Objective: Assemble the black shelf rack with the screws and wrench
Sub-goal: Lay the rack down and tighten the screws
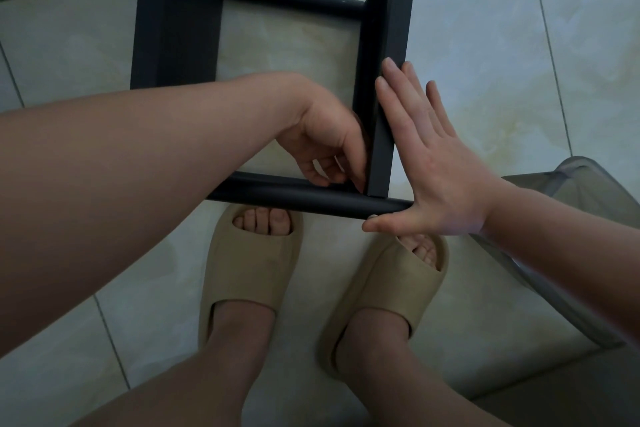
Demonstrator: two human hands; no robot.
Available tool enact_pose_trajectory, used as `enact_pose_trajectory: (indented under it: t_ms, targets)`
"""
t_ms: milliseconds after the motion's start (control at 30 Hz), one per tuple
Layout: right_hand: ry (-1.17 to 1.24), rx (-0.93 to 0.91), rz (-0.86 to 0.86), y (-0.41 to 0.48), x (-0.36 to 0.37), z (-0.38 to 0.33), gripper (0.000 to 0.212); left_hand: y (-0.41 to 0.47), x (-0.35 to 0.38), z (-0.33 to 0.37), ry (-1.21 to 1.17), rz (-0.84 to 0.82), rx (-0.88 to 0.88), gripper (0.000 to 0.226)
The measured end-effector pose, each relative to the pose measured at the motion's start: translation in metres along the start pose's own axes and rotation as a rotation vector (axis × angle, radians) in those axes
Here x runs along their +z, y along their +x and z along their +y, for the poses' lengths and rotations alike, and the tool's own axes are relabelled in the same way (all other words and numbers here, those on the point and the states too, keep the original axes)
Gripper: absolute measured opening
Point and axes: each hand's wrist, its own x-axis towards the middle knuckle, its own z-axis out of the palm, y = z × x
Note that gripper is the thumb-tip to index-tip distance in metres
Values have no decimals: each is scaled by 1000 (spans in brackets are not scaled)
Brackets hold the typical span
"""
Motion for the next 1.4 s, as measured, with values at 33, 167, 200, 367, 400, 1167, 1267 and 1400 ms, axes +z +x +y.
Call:
enact_pose_trajectory:
  t_ms: [33, 167, 200, 367, 400, 1167, 1267, 1400]
  targets:
    - [-2, -1, 1, 0, 0, 0, 134, -1, 0, 0, -24, -7, -9, 13]
    - [-2, -1, 2, 0, 0, 0, 134, 0, 3, -1, -15, -21, -25, 7]
    - [0, -2, 2, 0, 0, 0, 134, 2, 3, -1, -7, -12, -23, 9]
    - [1, 2, 1, 0, 0, 0, 135, 5, 3, 2, 18, 14, -9, 14]
    - [1, 2, 2, 0, 0, 0, 135, 5, 3, 2, 24, 15, -5, 14]
    - [6, -4, 7, 0, 0, 0, 134, 5, 2, 0, -4, 25, -12, 16]
    - [4, -4, 8, 0, 0, -1, 134, 5, 2, 2, 0, 18, -13, 14]
    - [5, -5, 9, 0, 0, 0, 133, 4, 3, 3, -5, 11, -3, 13]
